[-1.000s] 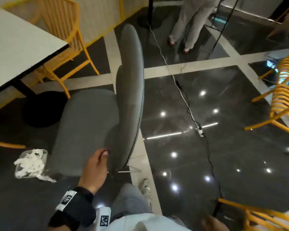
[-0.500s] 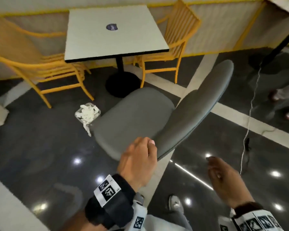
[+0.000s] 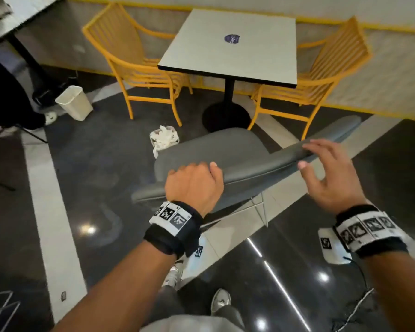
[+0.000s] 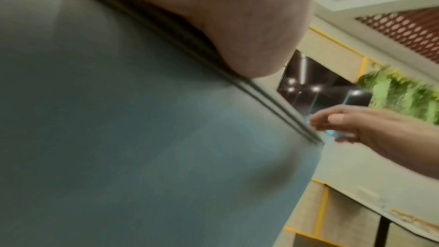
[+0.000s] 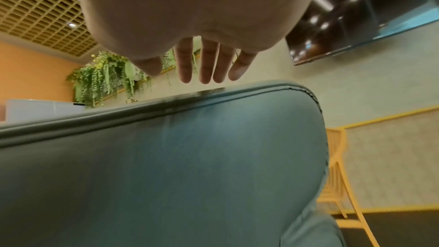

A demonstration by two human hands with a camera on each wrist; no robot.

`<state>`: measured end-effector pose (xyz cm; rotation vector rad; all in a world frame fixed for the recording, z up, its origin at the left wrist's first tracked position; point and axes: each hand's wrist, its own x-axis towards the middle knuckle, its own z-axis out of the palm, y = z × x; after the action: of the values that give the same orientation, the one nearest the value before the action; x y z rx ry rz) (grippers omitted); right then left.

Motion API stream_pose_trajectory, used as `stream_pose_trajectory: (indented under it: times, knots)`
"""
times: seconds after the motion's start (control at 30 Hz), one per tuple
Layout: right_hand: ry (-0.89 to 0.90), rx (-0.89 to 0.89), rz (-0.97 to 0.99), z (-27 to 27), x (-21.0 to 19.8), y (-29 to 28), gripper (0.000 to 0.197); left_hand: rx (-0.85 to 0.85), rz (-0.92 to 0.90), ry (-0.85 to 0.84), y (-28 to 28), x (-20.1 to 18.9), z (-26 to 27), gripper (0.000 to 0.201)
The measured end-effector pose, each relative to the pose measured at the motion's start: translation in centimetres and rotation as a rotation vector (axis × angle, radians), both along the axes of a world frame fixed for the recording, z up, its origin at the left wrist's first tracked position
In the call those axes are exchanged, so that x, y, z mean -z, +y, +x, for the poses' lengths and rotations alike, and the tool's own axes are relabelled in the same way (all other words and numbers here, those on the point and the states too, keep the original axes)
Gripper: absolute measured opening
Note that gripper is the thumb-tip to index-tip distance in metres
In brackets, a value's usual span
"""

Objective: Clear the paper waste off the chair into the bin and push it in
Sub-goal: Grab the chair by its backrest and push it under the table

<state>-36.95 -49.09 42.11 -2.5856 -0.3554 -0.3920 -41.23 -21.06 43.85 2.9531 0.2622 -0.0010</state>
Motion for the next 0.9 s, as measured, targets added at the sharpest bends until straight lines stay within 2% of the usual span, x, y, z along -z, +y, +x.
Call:
stream_pose_trajectory:
  times: [0.1,0.17,0.27,0.37,0.53,0.9]
  knots:
    - [-0.035,-0.055,-0.115,5.8,-0.4,-1.6,0.04,-0.029,0.036,-0.059,-0.1,0.1,0.2,0.048]
    - [0.026,-0.075,-0.235,8.8,-0.8,-1.9,0.048,-0.037,0.059,-0.076,0.0,0.4,0.2,0.048]
    - [0.122,-0.034,-0.455,10.8,-1.0,-1.7,0.055,-0.065,0.069,-0.088,-0.1,0.7,0.8,0.046]
    - [0.086,0.018,-0.56,11.0,-0.9,-1.3,0.054,-0.076,0.073,-0.091,0.0,0.9,1.5,0.045]
    - [0.123,0.123,-0.585,9.9,-0.6,-0.2,0.053,-0.055,0.12,-0.124,0.6,1.4,1.2,0.044]
    - [0.201,0.136,-0.559,7.1,-1.0,2.0,0.055,0.019,0.141,-0.135,3.2,1.2,0.3,0.047]
